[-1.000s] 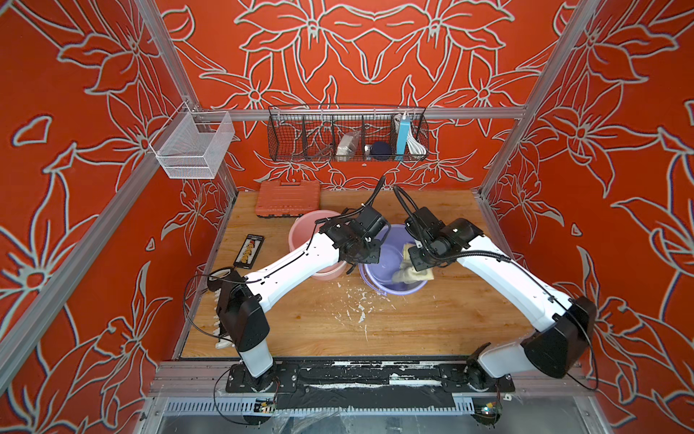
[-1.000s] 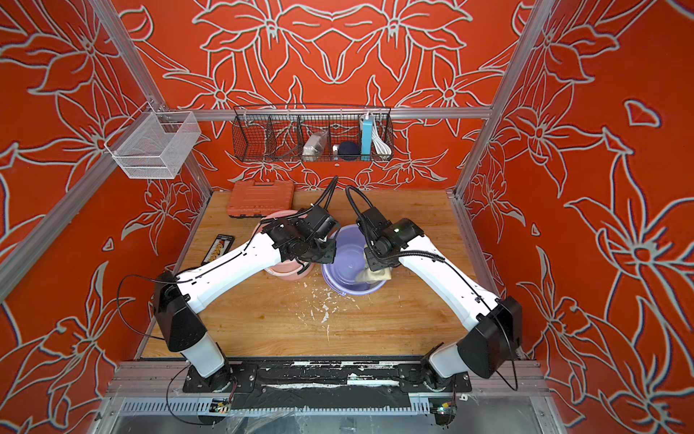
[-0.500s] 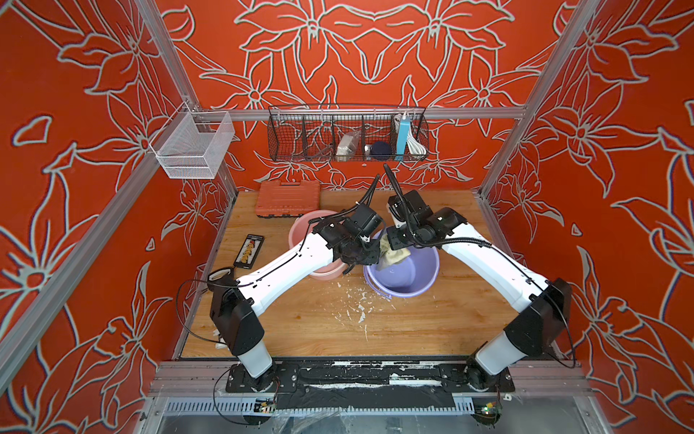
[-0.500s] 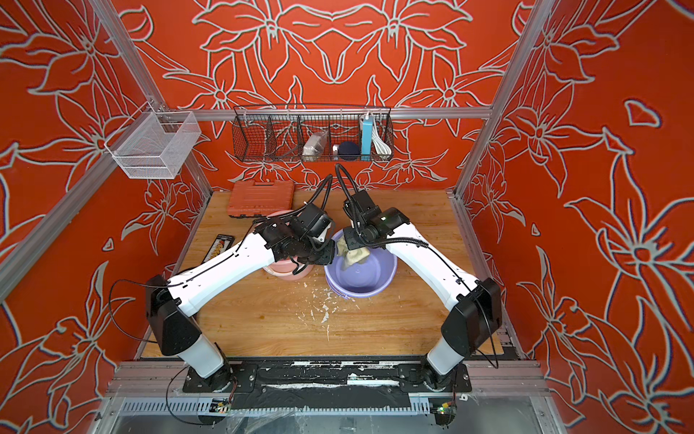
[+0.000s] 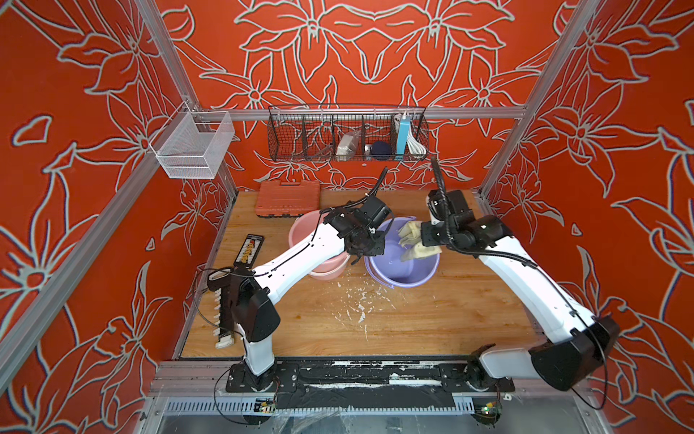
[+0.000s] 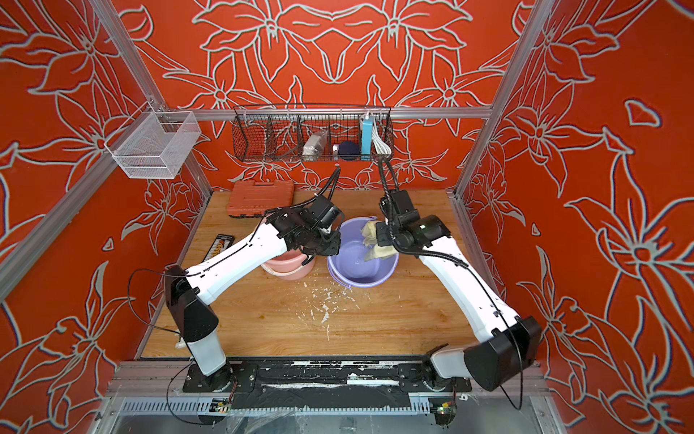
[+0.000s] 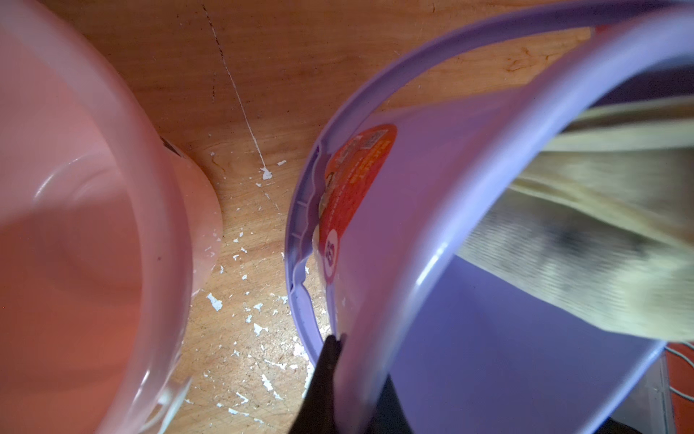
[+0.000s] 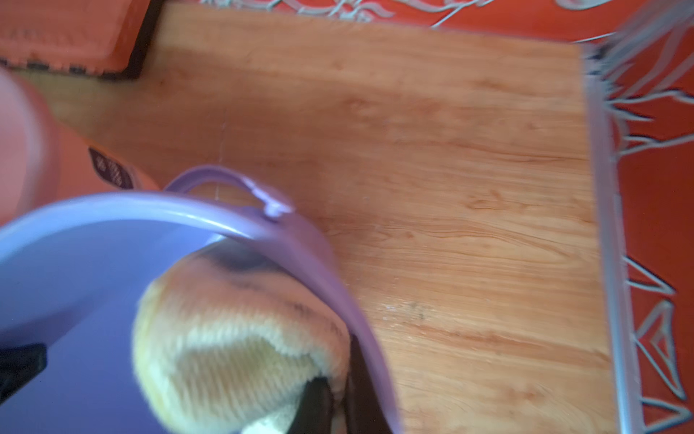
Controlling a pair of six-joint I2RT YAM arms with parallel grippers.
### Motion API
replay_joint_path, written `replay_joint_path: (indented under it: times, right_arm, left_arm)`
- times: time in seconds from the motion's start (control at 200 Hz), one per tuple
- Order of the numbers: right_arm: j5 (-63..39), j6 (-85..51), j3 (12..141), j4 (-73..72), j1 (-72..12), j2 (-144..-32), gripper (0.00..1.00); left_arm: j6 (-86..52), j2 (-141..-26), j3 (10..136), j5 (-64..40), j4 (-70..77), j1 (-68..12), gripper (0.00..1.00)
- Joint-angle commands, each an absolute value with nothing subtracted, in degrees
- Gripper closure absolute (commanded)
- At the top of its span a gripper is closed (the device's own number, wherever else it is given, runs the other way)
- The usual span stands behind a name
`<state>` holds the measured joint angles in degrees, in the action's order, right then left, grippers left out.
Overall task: Wipe the inside of the bucket with a cloth
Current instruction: Wipe the dirt from the inside of the bucket.
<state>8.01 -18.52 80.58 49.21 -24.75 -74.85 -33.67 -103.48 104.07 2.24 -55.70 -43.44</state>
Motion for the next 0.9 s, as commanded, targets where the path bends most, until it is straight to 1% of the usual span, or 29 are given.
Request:
replay_joint_path:
  times: [0.0, 0.19, 0.285, 0.41, 0.485, 0.591, 0.711, 0.781, 0.896]
  right_arm:
    - [11.11, -19.2, 77.77, 48.85, -21.84, -71.42, 1.0]
    - [12.75, -22.37, 72.86, 50.05, -15.89, -67.18, 1.0]
    - [13.61, -22.96, 70.93, 48.69, -14.85, -62.96, 1.0]
    - [12.43, -22.04, 70.96, 46.98, -14.99, -56.63, 1.0]
    - [7.68, -20.67, 72.49, 46.1, -15.2, -54.54, 1.0]
    - [3.75, -20.03, 74.48, 45.87, -17.82, -53.5, 1.0]
    - [-4.26, -19.49, 73.22, 42.0, -20.82, -54.37, 1.0]
    - [-5.45, -19.06, 73.06, 41.15, -23.3, -57.21, 1.0]
    - [-2.85, -18.36, 71.82, 39.28, -27.38, -61.49, 1.0]
  left_arm:
    - [-33.61, -104.22, 105.97, 1.36, -57.98, -43.31, 1.0]
    - [-33.66, -103.29, 104.79, 2.93, -56.49, -43.25, 1.0]
    - [-33.5, -101.57, 102.05, 3.85, -54.2, -43.24, 1.0]
    - [-33.27, -100.28, 99.93, 5.1, -52.38, -43.13, 1.0]
    - [-33.02, -100.59, 100.32, 5.09, -52.14, -43.15, 1.0]
    - [-33.13, -101.36, 101.37, 4.97, -51.85, -43.07, 1.0]
    - [-33.76, -102.49, 102.37, 3.69, -51.31, -42.98, 1.0]
    - [-34.17, -102.88, 102.48, 2.76, -50.8, -42.98, 1.0]
    - [-34.78, -102.88, 102.48, 1.38, -50.35, -42.98, 1.0]
